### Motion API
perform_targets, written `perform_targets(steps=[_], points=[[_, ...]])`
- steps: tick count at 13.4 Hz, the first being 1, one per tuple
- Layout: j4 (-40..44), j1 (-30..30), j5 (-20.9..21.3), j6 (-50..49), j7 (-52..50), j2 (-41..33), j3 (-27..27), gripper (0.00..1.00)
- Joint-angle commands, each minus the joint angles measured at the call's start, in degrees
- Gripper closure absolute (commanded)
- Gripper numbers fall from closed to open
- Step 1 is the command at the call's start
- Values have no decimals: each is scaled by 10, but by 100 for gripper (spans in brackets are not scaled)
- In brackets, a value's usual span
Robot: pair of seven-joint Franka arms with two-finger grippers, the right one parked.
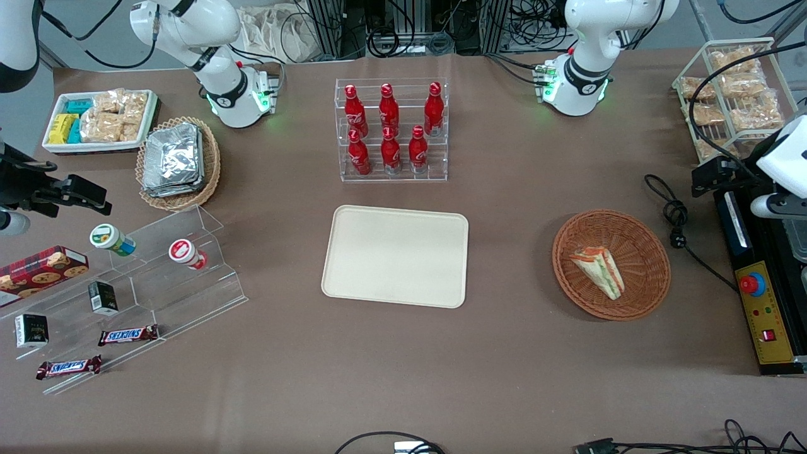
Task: Place sandwich from basket to tray
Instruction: 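Move the left gripper over the wicker basket above the sandwich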
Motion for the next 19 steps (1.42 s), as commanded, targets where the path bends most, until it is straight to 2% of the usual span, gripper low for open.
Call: perform_targets(steps=[1,19], points=[[18,-4,-4,-13,-8,6,1,0],[20,7,-12,-11,4,25,2,0]])
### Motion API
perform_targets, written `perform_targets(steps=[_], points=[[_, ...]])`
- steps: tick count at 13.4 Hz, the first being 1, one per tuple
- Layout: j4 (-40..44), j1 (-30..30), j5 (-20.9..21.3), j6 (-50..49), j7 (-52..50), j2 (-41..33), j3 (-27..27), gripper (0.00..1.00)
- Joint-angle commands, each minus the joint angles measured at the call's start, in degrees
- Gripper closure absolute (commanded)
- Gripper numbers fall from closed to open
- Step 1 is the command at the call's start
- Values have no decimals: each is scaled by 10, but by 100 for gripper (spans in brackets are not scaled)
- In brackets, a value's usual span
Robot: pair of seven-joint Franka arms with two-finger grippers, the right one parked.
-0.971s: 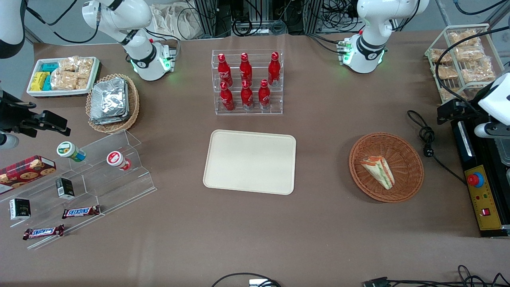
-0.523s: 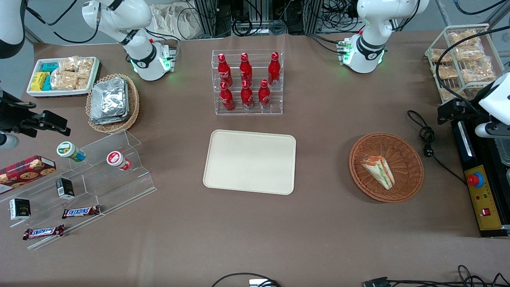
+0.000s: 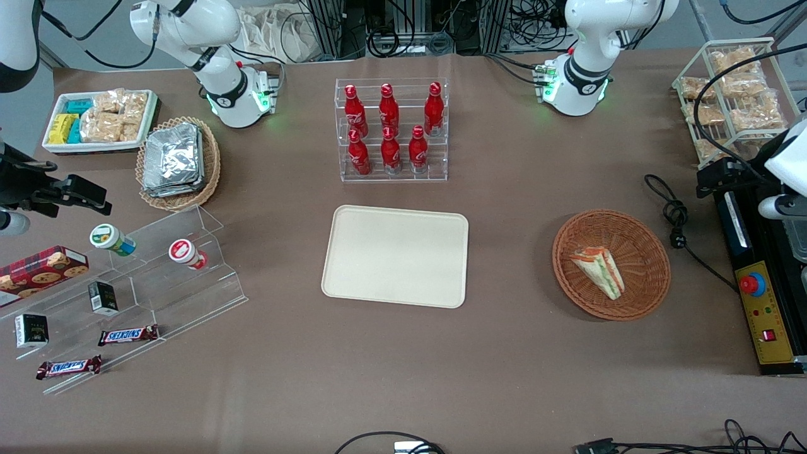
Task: Place sandwich from basket to tray
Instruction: 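Move the left gripper over the wicker basket above the sandwich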
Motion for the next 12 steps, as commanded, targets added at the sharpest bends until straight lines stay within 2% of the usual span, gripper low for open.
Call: perform_targets(steps=[1,5,8,12], points=[[18,-2,-9,-12,2,21,-2,0],[18,-5,-11,-6,-27,22,-6,0],[16,-3,-45,-6,-76,27,-5,0],[13,-5,-64,8,-155,64,-5,0]])
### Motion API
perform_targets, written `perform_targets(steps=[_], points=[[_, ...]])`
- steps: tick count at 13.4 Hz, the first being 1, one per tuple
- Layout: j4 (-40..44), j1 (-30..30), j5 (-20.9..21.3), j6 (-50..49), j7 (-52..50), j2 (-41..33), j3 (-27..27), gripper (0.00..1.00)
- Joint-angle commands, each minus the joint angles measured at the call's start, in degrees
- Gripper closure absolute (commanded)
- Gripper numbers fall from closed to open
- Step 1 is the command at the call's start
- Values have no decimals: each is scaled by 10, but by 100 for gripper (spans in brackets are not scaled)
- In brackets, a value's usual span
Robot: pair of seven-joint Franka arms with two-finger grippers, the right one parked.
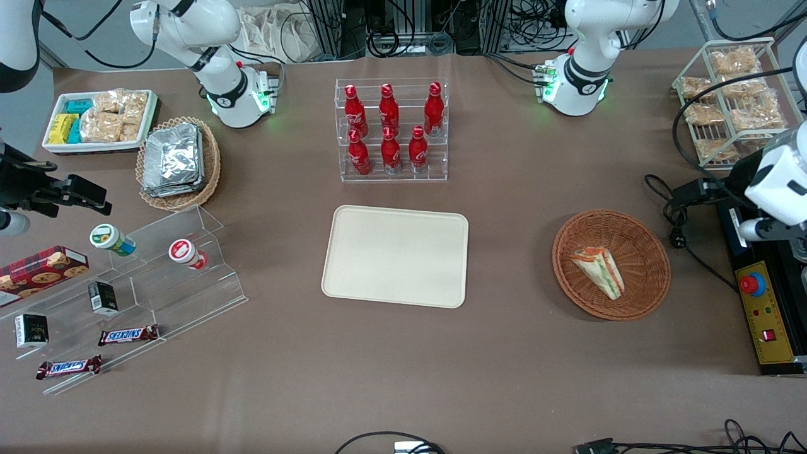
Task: Place sandwich from basket to tray
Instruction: 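Lower the left gripper and grasp the wrapped sandwich upright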
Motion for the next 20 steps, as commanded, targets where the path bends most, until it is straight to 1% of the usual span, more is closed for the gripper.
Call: perform_targets(steps=[1,6,9,14,17,20], points=[[13,-3,-10,8,-61,42,1,0],[0,-6,-13,40,-124,104,0,1],[-21,-6,-12,81,-152,146,1,0],[-29,-15,-9,133,-210,195,1,0],[-68,-16,-9,198,-263,207,0,0],[-116,-16,-9,255,-265,204,0,0]])
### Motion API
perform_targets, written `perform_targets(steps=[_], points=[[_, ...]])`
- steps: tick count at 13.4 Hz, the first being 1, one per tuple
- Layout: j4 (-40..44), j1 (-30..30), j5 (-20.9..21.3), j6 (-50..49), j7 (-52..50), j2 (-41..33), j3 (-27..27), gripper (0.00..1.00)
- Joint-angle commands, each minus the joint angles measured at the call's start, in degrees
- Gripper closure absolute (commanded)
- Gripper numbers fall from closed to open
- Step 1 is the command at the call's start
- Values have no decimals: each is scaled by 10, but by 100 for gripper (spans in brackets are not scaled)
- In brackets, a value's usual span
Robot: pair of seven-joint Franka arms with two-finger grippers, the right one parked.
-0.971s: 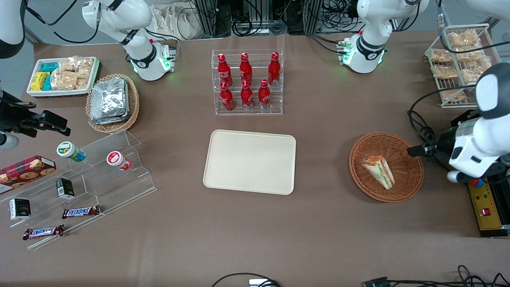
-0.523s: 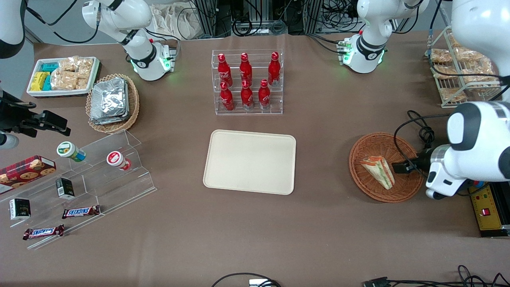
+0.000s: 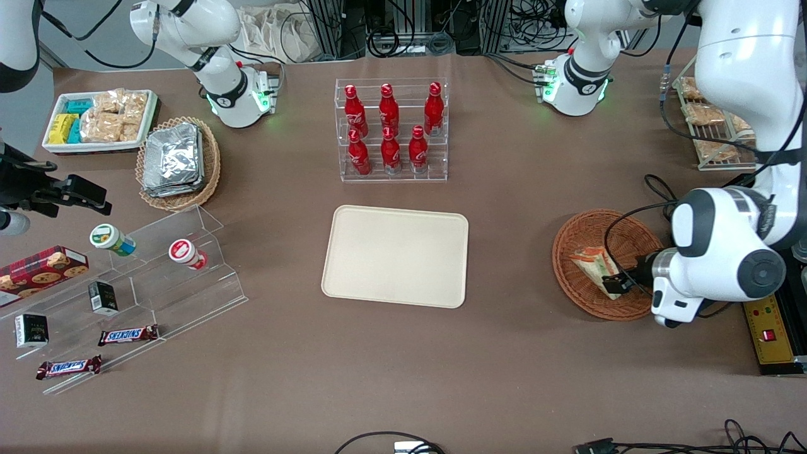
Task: Place sandwich from basket to tray
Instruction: 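Lower the left gripper and grasp the wrapped sandwich upright, then lift the sandwich out of the basket and carry it toward the cream tray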
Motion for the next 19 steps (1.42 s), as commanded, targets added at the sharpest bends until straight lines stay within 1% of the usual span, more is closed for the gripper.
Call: perform_targets(steps=[1,7,13,14,15,16,17,18,19], points=[[-39,-3,-4,42,-17,-9,2,0],[-84,-4,-11,98,-19,-6,1,0],[-86,-4,-11,99,-19,11,-3,1],[-86,-4,-11,98,-19,12,-2,7],[-86,-4,-11,98,-19,12,-3,20],[-86,-4,-11,98,-19,11,-3,37],[-86,-4,-11,97,-19,11,-3,49],[-85,-4,-11,97,-19,11,-3,58],[-85,-4,-10,97,-19,10,-3,59]])
